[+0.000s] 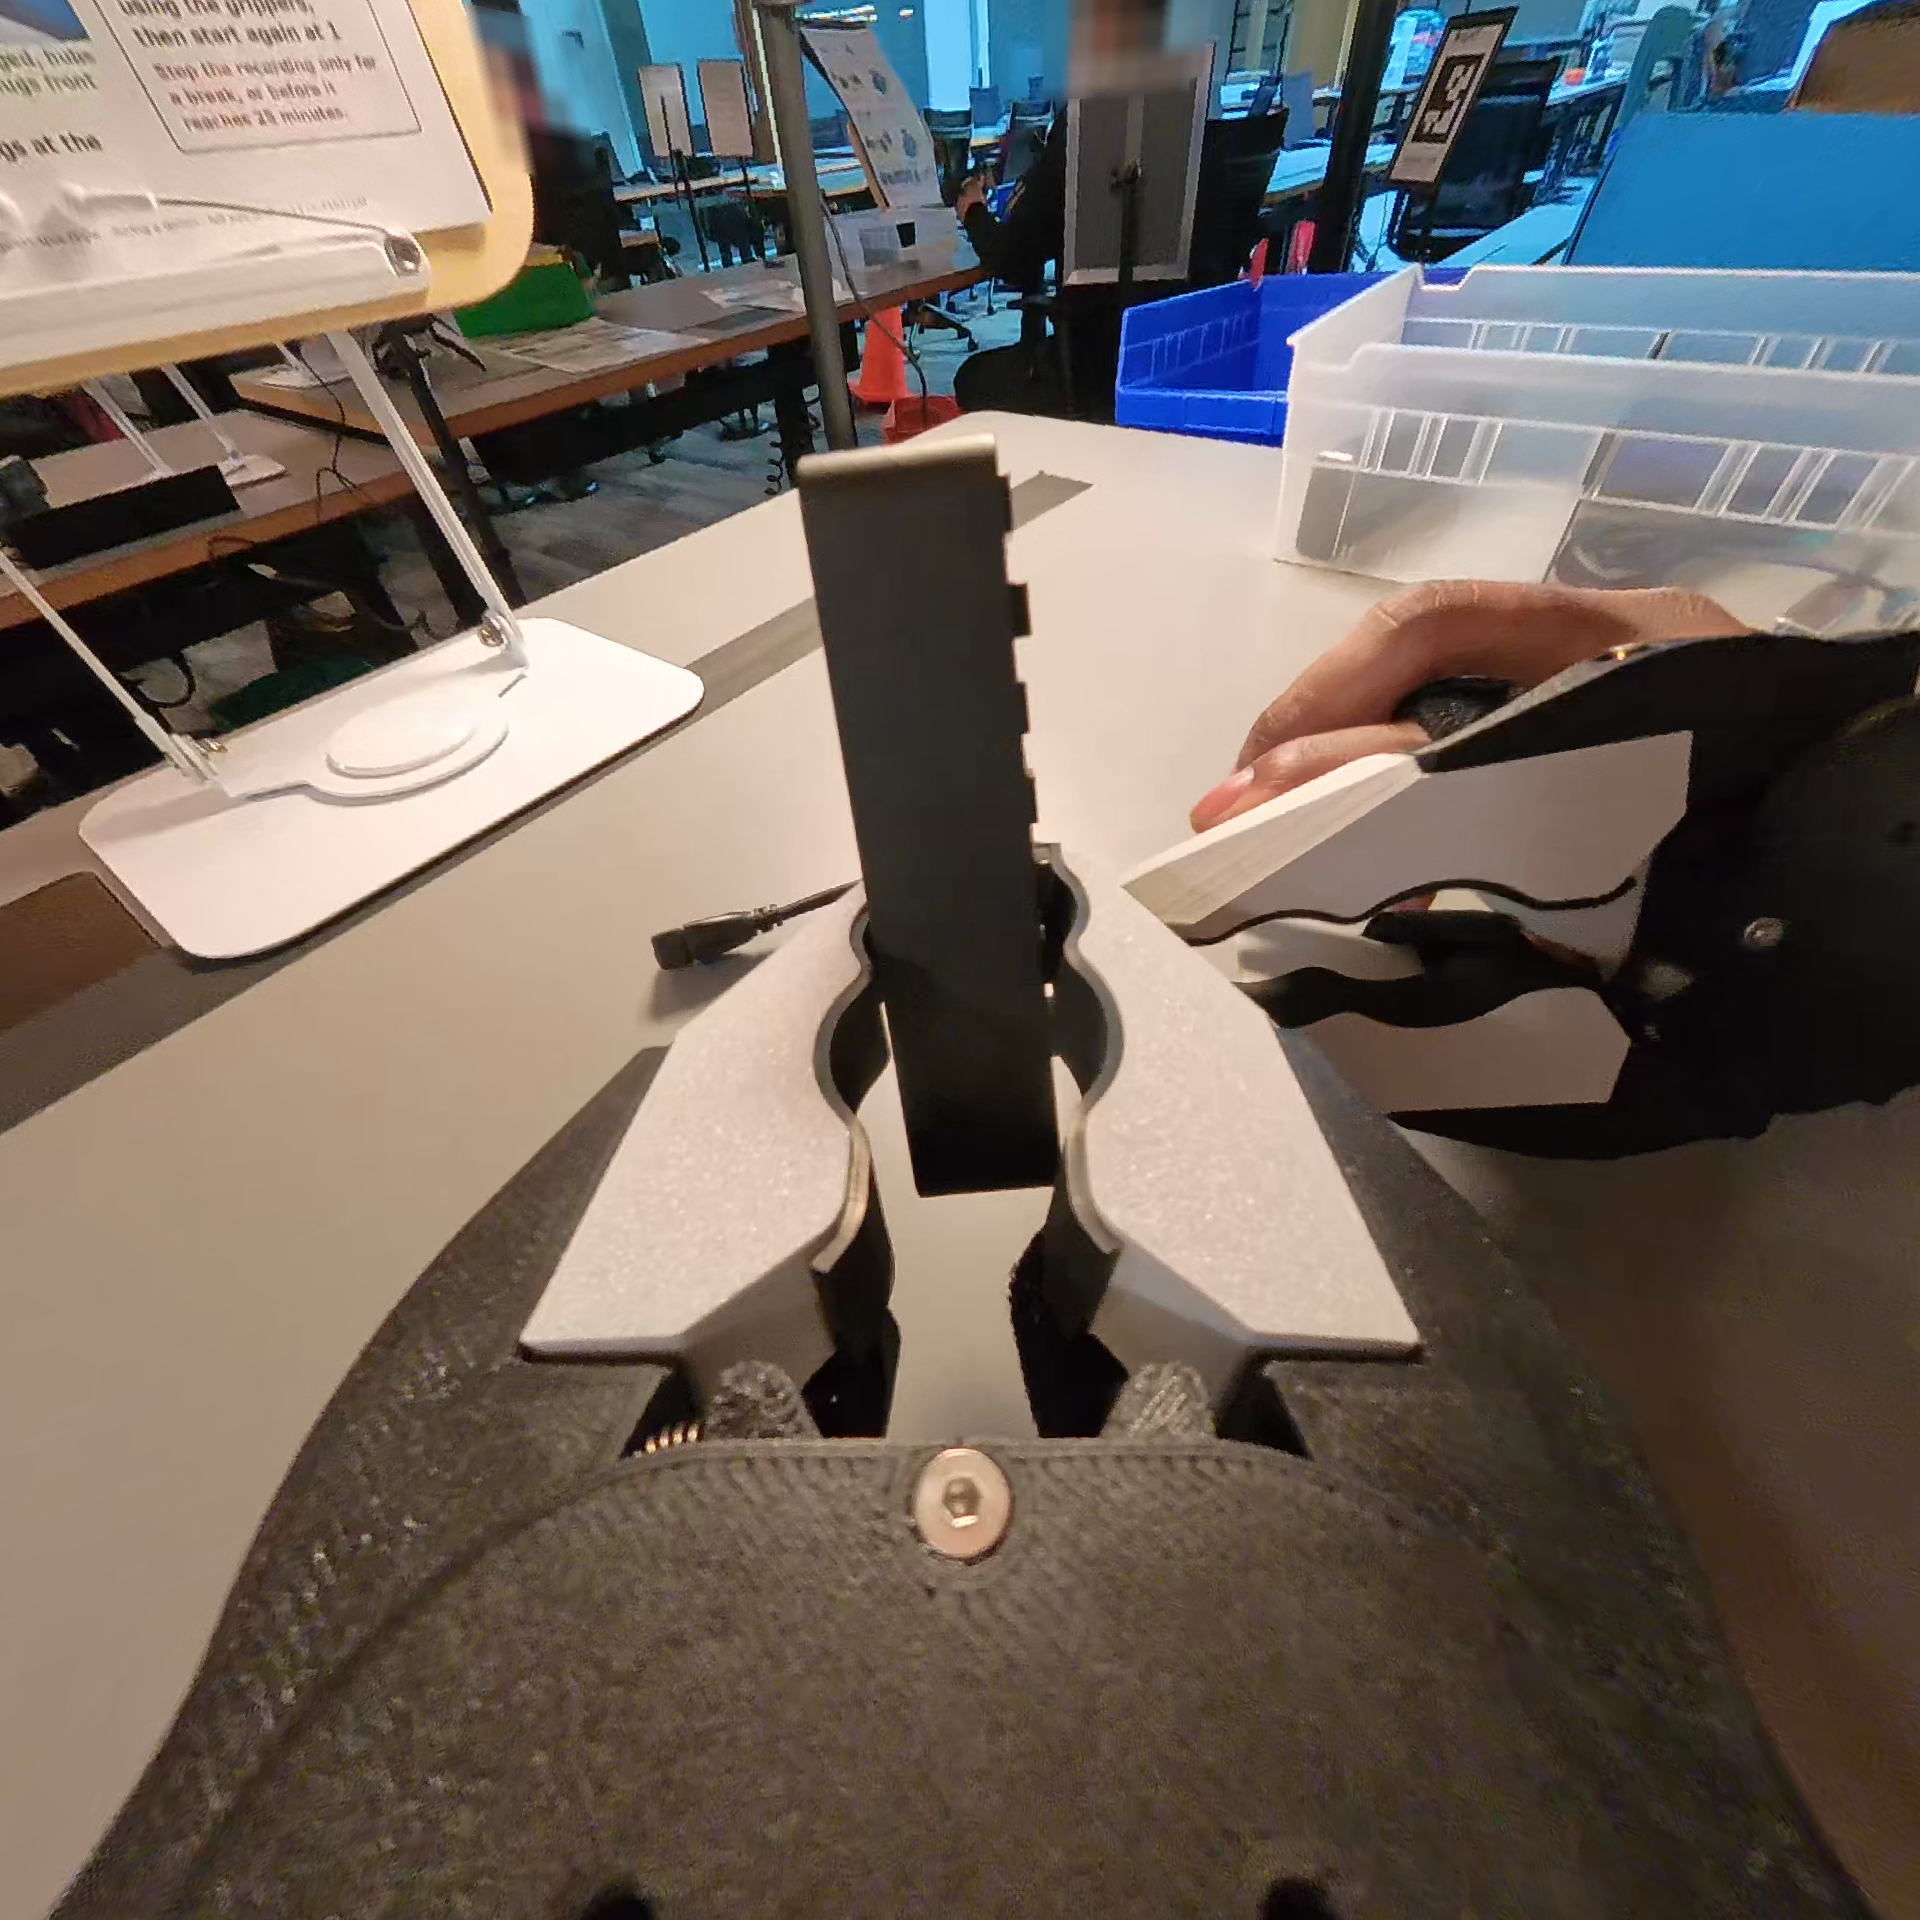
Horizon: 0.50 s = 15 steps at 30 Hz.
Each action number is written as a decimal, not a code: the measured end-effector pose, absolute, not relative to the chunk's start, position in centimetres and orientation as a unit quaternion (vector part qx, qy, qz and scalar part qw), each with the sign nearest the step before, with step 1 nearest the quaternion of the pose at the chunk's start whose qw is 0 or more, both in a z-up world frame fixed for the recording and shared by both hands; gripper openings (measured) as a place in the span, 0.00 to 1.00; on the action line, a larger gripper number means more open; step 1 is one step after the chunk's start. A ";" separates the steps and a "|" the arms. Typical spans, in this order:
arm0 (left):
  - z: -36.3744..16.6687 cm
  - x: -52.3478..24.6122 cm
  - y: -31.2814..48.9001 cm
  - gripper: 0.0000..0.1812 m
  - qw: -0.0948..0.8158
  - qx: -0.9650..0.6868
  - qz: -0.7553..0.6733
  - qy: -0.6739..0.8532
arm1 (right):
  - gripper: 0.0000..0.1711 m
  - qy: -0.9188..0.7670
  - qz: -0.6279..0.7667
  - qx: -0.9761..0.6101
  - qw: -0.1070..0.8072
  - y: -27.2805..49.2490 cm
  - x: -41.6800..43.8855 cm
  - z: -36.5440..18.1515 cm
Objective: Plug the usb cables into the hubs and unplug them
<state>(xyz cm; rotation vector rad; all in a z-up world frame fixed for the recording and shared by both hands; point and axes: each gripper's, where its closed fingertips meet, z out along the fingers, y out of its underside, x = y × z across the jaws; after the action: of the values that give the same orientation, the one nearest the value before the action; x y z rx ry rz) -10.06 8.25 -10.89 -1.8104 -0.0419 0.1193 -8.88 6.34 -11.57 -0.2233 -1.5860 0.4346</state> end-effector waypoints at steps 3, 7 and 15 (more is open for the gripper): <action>-10.6 -10.1 8.1 0.17 0.619 -0.782 0.073 -0.009 | 0.04 -0.703 0.173 -0.102 0.682 6.1 -8.8 -11.3; -10.6 -10.0 8.2 0.17 0.622 -0.780 0.066 -0.008 | 0.05 -0.711 0.196 -0.101 0.668 6.4 -8.7 -11.3; -10.5 -9.7 8.6 0.17 0.625 -0.778 0.063 0.002 | 0.05 -0.713 0.196 -0.108 0.665 6.7 -8.4 -11.1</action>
<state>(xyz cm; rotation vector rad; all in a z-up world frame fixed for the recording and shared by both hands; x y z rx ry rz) -9.74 8.56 -10.47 -1.7850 0.0038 0.1456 -8.44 6.73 -11.13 -0.2434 -1.6099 0.4423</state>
